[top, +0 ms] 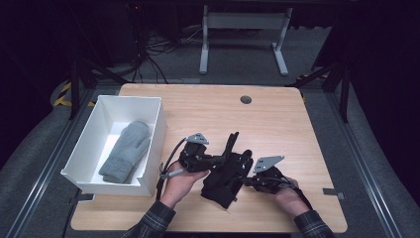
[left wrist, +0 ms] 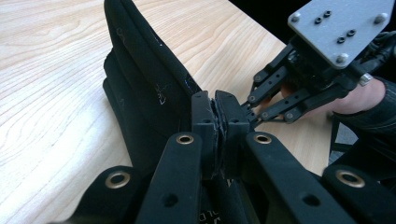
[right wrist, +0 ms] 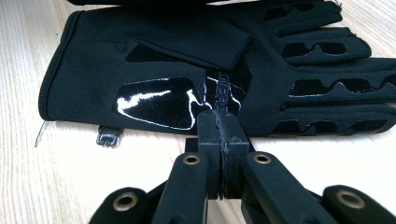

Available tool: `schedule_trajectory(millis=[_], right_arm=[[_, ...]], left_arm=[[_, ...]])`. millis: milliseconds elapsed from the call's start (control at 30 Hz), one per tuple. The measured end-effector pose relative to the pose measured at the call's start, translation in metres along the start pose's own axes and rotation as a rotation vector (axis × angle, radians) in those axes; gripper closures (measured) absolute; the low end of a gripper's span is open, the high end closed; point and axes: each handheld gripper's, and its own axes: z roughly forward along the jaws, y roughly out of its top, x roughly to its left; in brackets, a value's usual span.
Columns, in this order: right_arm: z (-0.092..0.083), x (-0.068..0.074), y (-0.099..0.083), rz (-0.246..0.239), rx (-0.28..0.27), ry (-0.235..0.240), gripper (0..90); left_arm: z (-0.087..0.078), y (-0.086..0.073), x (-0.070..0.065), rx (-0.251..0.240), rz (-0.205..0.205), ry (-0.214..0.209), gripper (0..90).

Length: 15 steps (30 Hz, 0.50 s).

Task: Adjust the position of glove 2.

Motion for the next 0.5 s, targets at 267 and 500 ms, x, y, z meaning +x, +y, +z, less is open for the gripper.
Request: schedule_trajectory(millis=[267,500], right_arm=[[0.005,0.001,0.005,-0.006,-0.004,-0.005,90.0],[0.006,0.001,0.007,-0.004,-0.005,-0.007,90.0]], left_arm=[[0.009,-0.003,-0.002,0.03,-0.005,-0.012,87.9],[0.023,-0.006,-0.006,0.068,0.003,-0.02,87.9]])
